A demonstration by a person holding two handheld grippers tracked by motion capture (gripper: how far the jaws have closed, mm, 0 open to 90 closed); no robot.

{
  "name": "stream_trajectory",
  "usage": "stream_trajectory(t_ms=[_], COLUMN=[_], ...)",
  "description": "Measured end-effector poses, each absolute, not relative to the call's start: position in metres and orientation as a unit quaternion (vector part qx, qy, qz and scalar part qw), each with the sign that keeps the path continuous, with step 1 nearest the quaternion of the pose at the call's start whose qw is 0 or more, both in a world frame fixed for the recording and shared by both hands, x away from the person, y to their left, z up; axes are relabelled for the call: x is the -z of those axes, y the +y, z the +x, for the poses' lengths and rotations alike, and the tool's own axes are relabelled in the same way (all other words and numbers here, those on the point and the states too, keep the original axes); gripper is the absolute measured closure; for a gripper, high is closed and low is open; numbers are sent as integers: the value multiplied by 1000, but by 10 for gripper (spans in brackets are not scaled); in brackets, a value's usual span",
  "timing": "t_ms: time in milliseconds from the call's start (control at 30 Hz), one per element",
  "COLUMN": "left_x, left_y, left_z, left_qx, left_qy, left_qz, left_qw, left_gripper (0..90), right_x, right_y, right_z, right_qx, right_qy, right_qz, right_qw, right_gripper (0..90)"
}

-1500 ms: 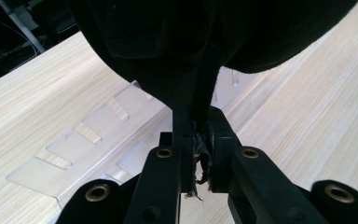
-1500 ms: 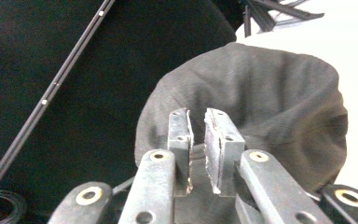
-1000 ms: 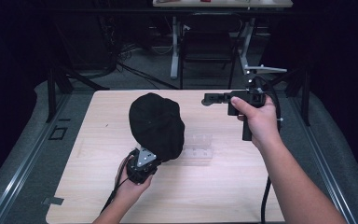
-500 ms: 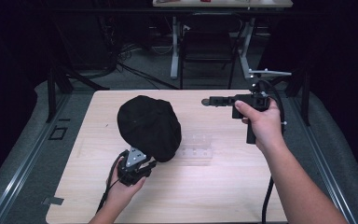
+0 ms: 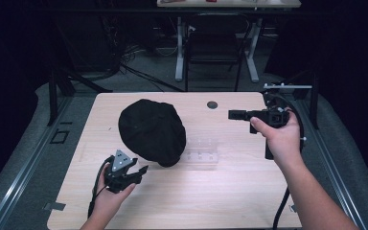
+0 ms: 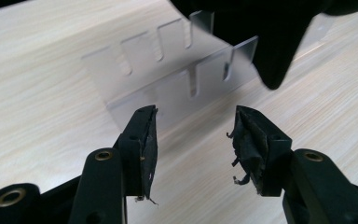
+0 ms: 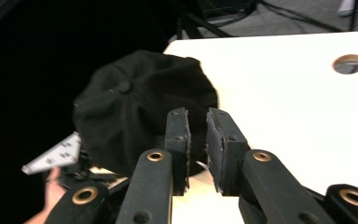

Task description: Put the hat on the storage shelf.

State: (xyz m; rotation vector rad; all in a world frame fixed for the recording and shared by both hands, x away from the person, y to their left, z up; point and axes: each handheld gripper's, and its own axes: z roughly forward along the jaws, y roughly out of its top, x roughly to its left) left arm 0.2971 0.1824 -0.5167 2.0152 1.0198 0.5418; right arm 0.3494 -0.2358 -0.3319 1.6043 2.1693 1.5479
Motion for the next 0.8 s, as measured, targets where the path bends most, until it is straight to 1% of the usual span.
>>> stream_trajectory(t_ms=[133,233,433,567,633,700,767,800], left_x=[521,526,532,536,538,539,541,541], left_y=[193,203,210,212,212,214,215,216], left_z=[296,296,296,296,296,296,297,297], left_qx=[-211,-203,-198,-198,-199,-197,-198,-199], left_qy=[416,431,446,447,448,449,452,452], left_qz=[792,785,780,782,783,783,781,782], left_qw=[393,396,392,386,384,383,382,381], left_gripper=[499,496,494,494,493,488,484,484], right_x=[338,348,363,369,373,379,384,386], right_y=[-239,-242,-246,-245,-245,-243,-242,-242], right_z=[343,333,326,320,318,315,310,309], right_qx=[-494,-487,-477,-459,-462,-455,-450,-453], right_qy=[699,701,702,713,713,718,722,719], right_qz=[517,520,526,525,524,522,519,519], right_qw=[25,39,48,75,67,71,91,86], right_gripper=[784,783,781,777,774,768,755,753])
